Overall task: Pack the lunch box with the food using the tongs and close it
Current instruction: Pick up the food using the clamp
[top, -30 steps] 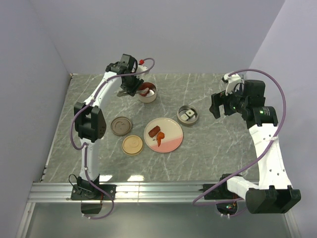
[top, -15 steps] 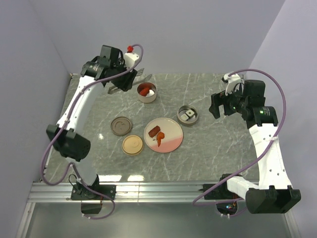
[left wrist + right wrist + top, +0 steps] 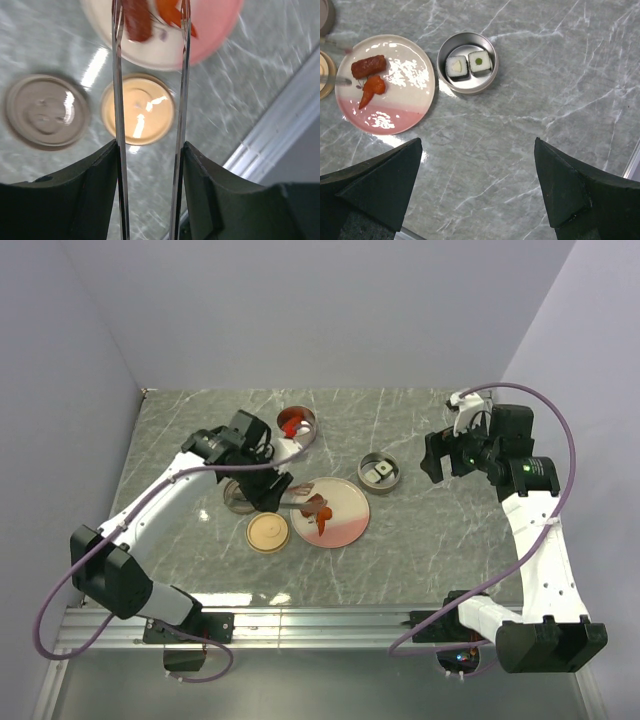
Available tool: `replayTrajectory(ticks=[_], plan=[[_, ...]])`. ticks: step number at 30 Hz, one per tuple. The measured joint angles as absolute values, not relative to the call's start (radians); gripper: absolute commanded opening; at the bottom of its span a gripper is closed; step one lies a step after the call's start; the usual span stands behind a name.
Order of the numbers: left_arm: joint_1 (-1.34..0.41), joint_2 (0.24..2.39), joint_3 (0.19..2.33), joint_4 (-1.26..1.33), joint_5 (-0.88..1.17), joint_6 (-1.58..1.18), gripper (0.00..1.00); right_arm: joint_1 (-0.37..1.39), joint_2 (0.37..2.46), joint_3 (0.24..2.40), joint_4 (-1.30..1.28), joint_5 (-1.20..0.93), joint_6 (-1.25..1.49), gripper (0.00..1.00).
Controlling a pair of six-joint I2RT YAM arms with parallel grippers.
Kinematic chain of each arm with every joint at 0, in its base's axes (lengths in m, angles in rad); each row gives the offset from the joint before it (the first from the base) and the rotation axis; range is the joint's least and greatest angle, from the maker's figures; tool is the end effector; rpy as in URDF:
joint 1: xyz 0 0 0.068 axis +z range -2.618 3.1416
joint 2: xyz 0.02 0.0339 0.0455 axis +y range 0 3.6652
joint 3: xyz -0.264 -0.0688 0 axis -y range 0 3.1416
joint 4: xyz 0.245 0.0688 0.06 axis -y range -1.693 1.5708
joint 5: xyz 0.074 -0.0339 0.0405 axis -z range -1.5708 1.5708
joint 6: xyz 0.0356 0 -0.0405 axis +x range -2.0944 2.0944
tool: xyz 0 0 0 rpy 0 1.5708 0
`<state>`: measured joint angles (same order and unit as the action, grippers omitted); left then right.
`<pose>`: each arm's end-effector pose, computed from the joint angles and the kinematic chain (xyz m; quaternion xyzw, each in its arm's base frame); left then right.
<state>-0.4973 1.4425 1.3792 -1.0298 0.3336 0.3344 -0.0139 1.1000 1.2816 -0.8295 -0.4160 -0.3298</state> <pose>0.2440 -0.1457 0.3241 0.4230 0.8606 -0.1798 0.2194 0.2155 0.0114 0.3877 -0.2286 0.8507 0.1077 0.4608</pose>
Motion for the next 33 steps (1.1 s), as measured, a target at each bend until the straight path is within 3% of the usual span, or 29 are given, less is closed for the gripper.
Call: replayTrajectory(ticks=[7,33], plan=[[-0.561,1.432,1.29,-0.994,0.272,0.31,0.53,-0.014,1.075,1.248,-0.833,-0.416,-0.334,1.0],[-0.604,1.494,1.262,-0.936,0.18,0.294,0.5,-0.014,1.067,1.236,-0.832,-0.409,-0.338,1.0]])
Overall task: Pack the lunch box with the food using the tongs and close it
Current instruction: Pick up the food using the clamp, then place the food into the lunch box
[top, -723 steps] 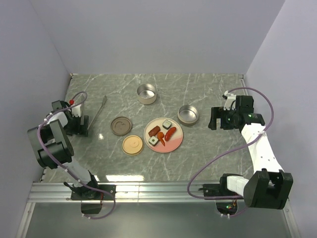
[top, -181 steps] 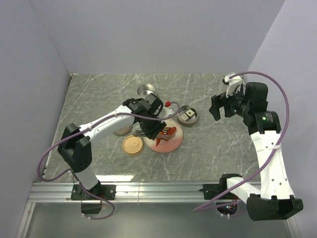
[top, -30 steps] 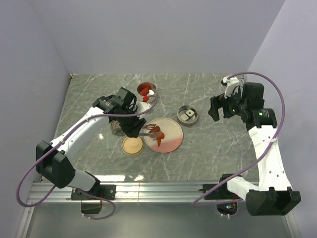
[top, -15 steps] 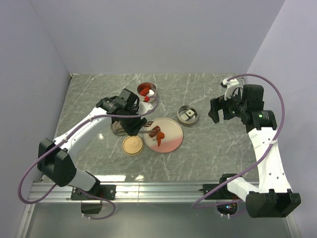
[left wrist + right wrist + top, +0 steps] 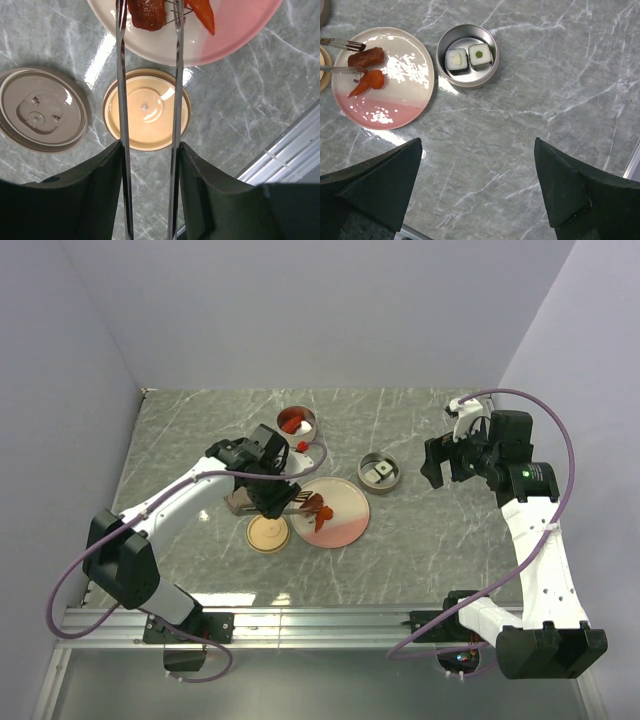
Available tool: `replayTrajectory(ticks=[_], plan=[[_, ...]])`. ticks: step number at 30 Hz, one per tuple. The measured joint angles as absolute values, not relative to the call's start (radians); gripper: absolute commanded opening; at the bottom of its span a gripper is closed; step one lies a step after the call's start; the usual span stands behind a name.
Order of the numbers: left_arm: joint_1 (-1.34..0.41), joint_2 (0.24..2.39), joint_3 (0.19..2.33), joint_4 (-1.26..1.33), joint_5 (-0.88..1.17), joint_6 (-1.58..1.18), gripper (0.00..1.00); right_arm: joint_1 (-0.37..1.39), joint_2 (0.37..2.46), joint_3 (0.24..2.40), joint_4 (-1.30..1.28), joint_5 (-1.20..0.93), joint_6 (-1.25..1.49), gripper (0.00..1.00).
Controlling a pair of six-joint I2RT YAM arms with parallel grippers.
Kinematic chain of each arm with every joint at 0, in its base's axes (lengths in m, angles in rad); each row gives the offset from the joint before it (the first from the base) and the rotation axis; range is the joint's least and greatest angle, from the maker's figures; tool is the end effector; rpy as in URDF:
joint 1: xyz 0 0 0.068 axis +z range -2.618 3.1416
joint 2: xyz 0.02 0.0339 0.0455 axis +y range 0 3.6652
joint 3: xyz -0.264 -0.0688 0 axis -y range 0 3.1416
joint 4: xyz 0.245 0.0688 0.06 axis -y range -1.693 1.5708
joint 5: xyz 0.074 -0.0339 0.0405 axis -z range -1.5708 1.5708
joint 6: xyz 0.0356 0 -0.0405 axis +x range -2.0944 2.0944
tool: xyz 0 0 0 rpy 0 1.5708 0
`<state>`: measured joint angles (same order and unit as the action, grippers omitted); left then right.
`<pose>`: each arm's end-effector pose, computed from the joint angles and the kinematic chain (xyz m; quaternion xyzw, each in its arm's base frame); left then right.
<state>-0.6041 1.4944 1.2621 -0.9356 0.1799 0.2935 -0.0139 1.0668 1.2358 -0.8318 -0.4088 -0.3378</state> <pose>0.2390 -0.1727 0.2784 0.4396 0.8714 -0.1178 0.1833 0.2082 0.0113 0.3794 -0.2297 0.8541 0.1045 0.4547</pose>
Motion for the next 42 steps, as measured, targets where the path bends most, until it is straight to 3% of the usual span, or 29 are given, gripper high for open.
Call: replayTrajectory(ticks=[13,23,30,36,42], plan=[[-0.604,1.562,1.269,-0.918,0.125,0.266,0.43,-0.014,1.06,1.236,-0.832,-0.409,-0.339,1.0],[-0.601,1.578,1.398,-0.941,0.161,0.26,0.3,-0.014,1.055,1.236,-0.832,-0.408,-0.342,1.0],[-0.502,1.623,1.599,-0.994,0.251,0.237,0.29,-0.014,1.055,1.236,-0.832,-0.408,-0.342,1.0],[-0.337,1.76,1.877,-1.001,0.28,0.201,0.29,-0.014,1.055,1.235,-0.832,-0.408,-0.342,1.0],[-0.293,1.902,2.02,-1.009,0.284,0.178,0.29,-0.014,1.055,1.235,-0.832,-0.407,-0.342,1.0]])
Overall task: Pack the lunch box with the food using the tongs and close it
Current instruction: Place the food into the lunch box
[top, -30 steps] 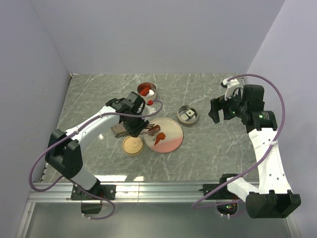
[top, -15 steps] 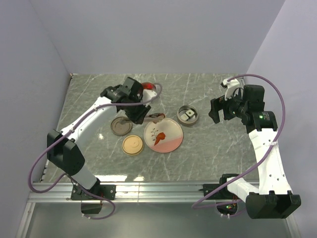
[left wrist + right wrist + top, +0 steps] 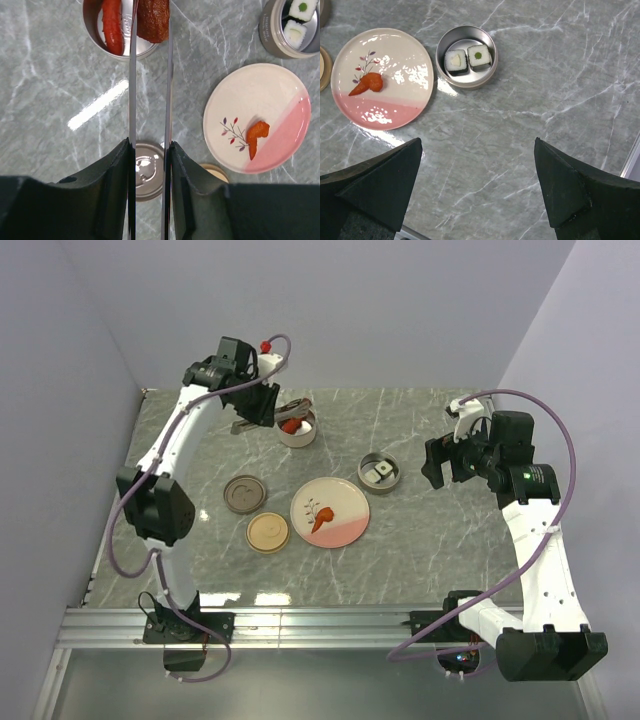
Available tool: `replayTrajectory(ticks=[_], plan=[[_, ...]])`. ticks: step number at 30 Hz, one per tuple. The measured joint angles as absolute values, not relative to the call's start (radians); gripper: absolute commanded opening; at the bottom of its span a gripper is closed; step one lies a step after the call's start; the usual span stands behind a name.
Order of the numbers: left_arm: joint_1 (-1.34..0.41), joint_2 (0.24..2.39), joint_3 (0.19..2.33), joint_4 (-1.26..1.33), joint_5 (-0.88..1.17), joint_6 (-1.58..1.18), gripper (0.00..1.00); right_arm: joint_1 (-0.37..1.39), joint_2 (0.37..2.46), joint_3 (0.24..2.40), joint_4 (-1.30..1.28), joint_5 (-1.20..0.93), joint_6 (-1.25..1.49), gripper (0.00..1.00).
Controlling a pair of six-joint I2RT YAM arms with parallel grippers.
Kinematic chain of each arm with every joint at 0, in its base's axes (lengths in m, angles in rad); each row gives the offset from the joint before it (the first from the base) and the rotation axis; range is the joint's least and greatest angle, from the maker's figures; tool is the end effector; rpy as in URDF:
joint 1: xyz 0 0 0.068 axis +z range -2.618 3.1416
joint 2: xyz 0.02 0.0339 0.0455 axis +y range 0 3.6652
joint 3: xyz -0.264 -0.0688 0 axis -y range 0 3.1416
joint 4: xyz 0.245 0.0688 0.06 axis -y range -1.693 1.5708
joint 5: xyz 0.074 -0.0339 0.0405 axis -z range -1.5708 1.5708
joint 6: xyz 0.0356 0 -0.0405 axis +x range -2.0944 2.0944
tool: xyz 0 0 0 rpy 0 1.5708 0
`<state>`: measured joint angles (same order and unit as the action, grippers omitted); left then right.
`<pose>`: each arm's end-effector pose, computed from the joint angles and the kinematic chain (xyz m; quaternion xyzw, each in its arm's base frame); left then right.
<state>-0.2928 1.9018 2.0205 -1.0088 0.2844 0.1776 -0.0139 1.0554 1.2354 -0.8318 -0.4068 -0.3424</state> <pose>0.3897 -0.1279 0.3677 0.2635 0.8964 -0.1524 0.3222 0.2052 0.0112 0.3814 -0.2319 0.8513 0.1012 0.4596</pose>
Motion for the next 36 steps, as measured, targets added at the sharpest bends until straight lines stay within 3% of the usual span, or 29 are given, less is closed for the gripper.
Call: replayTrajectory(ticks=[13,30,36], plan=[[-0.293,2.074,2.064,-1.007,0.291,0.136,0.3,-0.014,1.047,1.212,-0.831,-0.379,-0.353,1.0],[-0.293,2.137,2.086,-1.005,0.292,0.133,0.53,-0.014,1.038,1.202,-0.832,-0.367,-0.357,1.0],[-0.293,2.138,2.14,-1.021,0.291,0.135,0.53,-0.014,1.038,1.202,-0.832,-0.367,-0.357,1.0]])
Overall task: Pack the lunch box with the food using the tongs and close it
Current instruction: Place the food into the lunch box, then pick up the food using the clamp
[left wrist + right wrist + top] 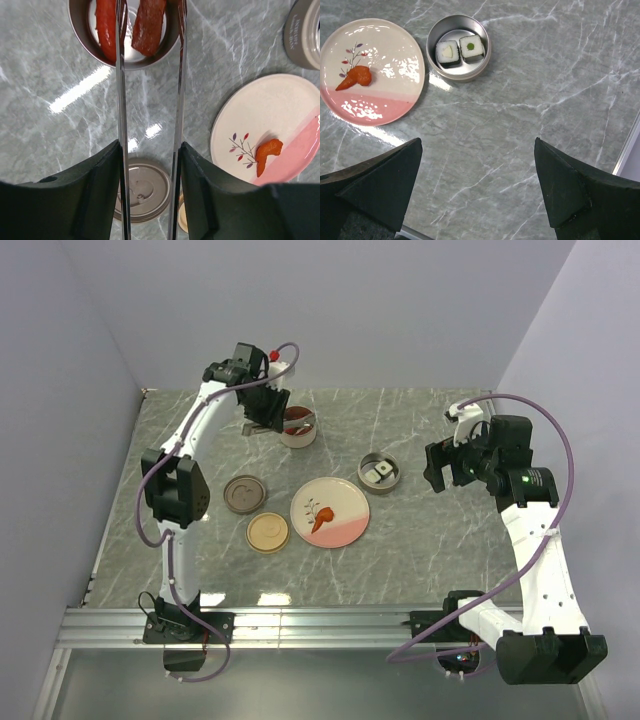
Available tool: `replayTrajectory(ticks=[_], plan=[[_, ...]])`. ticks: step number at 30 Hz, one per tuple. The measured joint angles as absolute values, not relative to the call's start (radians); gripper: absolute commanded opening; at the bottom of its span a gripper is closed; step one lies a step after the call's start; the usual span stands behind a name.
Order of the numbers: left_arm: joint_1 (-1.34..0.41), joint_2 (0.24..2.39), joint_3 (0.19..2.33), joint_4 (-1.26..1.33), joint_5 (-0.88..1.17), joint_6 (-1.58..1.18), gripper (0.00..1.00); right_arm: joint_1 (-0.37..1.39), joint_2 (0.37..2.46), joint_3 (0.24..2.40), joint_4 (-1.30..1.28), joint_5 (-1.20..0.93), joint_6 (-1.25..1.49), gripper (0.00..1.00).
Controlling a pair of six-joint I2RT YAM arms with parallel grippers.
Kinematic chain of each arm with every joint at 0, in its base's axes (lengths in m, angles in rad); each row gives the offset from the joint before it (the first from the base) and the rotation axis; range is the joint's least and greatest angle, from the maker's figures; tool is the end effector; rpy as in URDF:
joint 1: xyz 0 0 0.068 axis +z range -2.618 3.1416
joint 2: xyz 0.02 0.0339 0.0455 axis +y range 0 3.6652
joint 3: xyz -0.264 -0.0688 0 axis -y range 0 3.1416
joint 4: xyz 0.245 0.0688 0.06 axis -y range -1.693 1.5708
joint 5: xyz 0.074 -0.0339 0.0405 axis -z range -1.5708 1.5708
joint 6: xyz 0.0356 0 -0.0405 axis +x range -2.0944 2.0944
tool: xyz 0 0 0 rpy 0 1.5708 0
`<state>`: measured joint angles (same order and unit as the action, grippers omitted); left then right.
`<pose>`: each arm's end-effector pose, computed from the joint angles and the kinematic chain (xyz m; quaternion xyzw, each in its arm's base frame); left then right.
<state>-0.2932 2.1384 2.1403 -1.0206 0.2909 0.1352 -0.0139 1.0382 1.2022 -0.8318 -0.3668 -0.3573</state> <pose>0.4408 -0.1437 0.3045 0.2410 0.9218 -0.1603 0.2578 0.2022 0.0100 0.3737 -0.2296 0.8581 0.0821 0.4519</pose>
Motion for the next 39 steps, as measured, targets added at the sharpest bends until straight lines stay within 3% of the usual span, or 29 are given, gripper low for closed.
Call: replayTrajectory(ticks=[8,15,23,39], plan=[[-0.293,2.024,2.079,-1.022,0.305,0.154,0.53,-0.014,1.039,1.202,-0.832,-0.368,-0.358,1.0],[-0.353,1.709,1.733,-1.038,0.351,0.226,0.56,-0.014,1.05,1.202,-0.832,-0.381,-0.356,1.0],[-0.618,1.479,1.316,-1.007,0.355,0.28,0.58,-0.014,1.064,1.205,-0.833,-0.399,-0.353,1.0],[-0.659,1.476,1.282,-0.901,0.201,0.35,0.57,-0.014,1.077,1.212,-0.846,-0.412,-0.352,1.0]])
